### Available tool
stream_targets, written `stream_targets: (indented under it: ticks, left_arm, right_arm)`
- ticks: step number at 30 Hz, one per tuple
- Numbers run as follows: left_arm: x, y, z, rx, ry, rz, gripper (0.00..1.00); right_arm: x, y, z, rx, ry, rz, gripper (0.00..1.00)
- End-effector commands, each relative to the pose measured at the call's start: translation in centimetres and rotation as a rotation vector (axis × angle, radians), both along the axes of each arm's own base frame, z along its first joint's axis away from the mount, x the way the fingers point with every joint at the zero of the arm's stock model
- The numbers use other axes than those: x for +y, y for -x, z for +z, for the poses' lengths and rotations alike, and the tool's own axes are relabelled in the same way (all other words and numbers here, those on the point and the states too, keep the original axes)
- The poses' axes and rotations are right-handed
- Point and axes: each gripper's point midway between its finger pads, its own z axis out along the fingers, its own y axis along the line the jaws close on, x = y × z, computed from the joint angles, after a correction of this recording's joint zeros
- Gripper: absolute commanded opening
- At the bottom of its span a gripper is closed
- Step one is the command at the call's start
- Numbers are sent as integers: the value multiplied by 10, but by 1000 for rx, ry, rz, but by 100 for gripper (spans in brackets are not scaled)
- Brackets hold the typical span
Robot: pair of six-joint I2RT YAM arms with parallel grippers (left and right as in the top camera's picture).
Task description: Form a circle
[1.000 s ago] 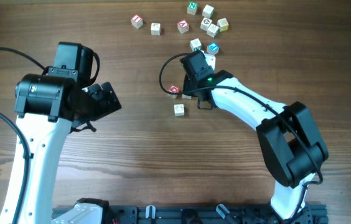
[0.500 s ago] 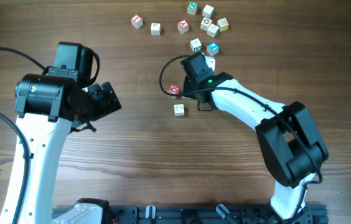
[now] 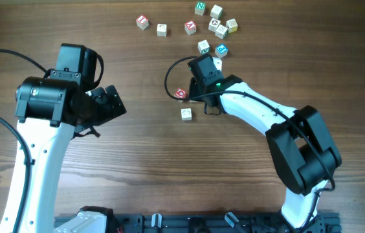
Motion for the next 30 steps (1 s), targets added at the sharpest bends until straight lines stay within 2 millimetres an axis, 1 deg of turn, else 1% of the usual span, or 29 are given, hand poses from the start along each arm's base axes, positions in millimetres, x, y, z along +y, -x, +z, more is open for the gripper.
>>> stream_targets:
  ticks: [1,4,30]
  left_arm:
    - [3,0,3,-12,-11,20,100]
    - [3,0,3,-12,-11,20,100]
    - [3,0,3,-12,-11,20,100]
  right_arm:
    - [1,3,-8,12,10,25,5]
    - [4,2,-7,5,6,50,5]
    - [8,-1,-4,-17,6,87,5]
